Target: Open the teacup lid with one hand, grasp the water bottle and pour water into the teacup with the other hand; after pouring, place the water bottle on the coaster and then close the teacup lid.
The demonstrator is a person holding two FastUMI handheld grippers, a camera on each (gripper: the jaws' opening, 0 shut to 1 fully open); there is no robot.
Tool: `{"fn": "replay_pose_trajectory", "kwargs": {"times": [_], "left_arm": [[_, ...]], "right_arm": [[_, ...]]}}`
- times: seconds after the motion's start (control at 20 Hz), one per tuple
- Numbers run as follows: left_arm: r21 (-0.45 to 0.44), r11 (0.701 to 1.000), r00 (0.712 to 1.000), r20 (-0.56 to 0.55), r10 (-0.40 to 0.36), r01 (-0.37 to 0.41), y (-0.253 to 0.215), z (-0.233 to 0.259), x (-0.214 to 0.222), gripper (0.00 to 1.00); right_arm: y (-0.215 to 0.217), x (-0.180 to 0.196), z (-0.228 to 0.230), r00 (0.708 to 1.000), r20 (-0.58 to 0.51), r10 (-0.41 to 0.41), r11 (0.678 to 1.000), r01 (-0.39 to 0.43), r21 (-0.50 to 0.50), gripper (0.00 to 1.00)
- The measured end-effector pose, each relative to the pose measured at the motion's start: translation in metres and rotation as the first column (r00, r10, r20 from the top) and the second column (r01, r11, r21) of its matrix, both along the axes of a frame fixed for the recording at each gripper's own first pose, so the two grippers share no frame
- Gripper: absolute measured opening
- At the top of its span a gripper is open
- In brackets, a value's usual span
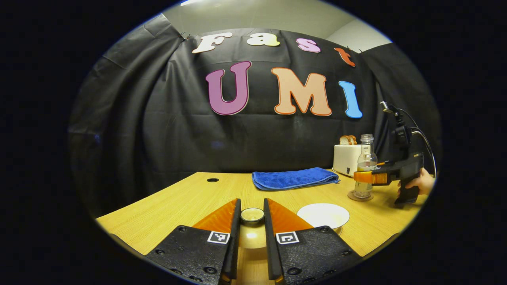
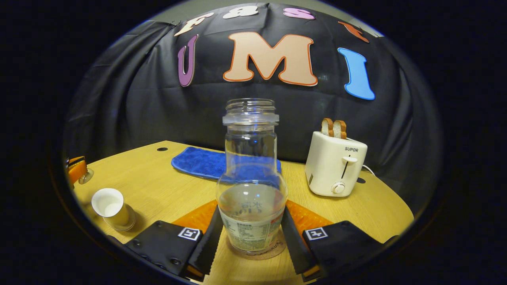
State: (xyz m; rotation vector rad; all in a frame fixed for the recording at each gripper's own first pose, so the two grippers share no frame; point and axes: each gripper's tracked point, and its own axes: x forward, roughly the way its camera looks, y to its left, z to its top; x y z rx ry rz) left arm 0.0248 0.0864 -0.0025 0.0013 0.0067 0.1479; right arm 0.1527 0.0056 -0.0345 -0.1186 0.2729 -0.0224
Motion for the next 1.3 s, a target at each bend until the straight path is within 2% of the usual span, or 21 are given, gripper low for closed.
{"fn": "replay_pose_trajectory", "kwargs": {"times": [0.35,0.7,0.85,1.05,1.15,1.2,1.3], "left_arm": [[0.0,1.0,1.0,0.0,0.0,0.0,0.0,0.0,0.0,0.28],[0.0,1.0,1.0,-0.001,0.0,0.0,0.0,0.0,0.0,0.28],[0.0,1.0,1.0,0.0,0.0,0.0,0.0,0.0,0.0,0.28],[0.0,1.0,1.0,-0.002,-0.002,0.002,0.0,-0.001,-0.001,0.28],[0.0,1.0,1.0,0.0,-0.003,0.003,-0.001,0.0,-0.001,0.28],[0.0,1.0,1.0,-0.001,-0.003,0.003,-0.001,0.0,0.0,0.28],[0.0,1.0,1.0,-0.001,-0.004,0.004,-0.001,-0.001,0.0,0.28]], "right_arm": [[-0.002,0.002,-0.003,1.0,-0.003,-0.002,1.0,0.002,0.004,0.8],[-0.009,0.001,-0.003,1.0,0.008,-0.016,0.998,0.016,0.054,0.84],[-0.01,-0.002,-0.002,1.0,0.012,-0.017,0.997,0.016,0.073,0.89],[-0.01,-0.006,-0.004,1.0,0.016,-0.02,0.995,0.019,0.093,0.88],[-0.011,-0.008,-0.003,0.999,0.026,-0.02,0.995,0.017,0.096,0.85],[-0.01,-0.009,-0.002,0.999,0.032,-0.019,0.995,0.016,0.095,0.92],[-0.011,-0.015,-0.002,0.999,0.04,-0.022,0.996,0.019,0.089,0.91]]}}
